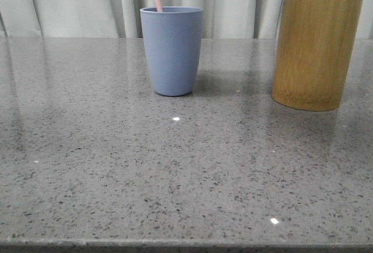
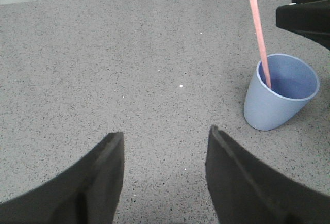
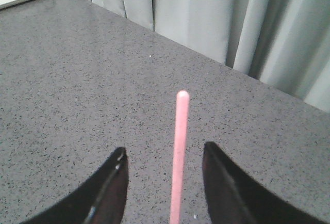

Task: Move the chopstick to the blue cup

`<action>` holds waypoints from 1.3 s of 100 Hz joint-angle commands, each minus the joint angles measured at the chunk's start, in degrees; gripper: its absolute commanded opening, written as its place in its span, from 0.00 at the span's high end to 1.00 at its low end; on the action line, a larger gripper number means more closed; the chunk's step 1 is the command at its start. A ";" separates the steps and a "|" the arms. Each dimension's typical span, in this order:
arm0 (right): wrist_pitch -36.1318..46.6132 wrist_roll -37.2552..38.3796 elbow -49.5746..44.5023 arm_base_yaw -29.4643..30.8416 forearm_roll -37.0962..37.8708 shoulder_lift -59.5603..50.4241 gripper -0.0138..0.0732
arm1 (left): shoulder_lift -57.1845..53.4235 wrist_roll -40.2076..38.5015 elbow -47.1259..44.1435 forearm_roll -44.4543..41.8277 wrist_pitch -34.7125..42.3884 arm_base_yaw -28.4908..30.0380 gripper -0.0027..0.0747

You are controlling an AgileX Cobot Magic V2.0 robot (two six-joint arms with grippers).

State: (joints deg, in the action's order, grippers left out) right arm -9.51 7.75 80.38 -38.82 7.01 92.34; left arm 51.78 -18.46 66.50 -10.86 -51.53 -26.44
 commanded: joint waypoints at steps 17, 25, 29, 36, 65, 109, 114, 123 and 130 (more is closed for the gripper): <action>1.69 -0.28 0.26 2.33 0.70 -7.14 0.43 | -2.46 -0.61 1.34 -2.29 4.93 -0.38 0.50; 1.76 -0.28 -1.21 3.24 0.70 -9.82 0.43 | -3.67 -0.93 0.73 -2.69 6.40 -0.38 0.50; 1.82 -0.28 -2.26 3.67 0.70 -11.04 0.43 | -4.16 -0.93 0.31 -2.80 6.98 -0.30 0.50; 1.82 -0.28 -4.32 4.57 0.70 -13.93 0.43 | -4.76 -0.93 -0.18 -2.80 7.11 -0.26 0.50; 0.88 -0.28 -13.22 8.64 0.98 -25.60 0.43 | -6.61 -2.67 -3.31 -4.80 8.39 -0.26 0.50; -4.60 -0.28 -26.93 19.99 4.42 -45.77 0.49 | -15.31 -6.89 -10.62 -11.97 8.52 -0.26 0.50; -5.94 -0.28 -27.98 21.12 4.62 -47.98 0.49 | -16.75 -7.00 -11.47 -13.12 8.42 -0.26 0.50; -9.34 -0.28 -29.48 23.12 5.40 -51.60 0.49 | -19.66 -8.10 -13.17 -14.32 8.34 -0.26 0.50; -10.86 -0.28 -30.90 24.38 6.10 -54.23 0.49 | -21.68 -8.10 -14.59 -14.57 8.34 -0.26 0.50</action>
State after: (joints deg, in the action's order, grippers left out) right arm -21.94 7.75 49.44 -16.07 11.16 41.48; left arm 32.18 -25.62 51.95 -23.48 -47.60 -26.44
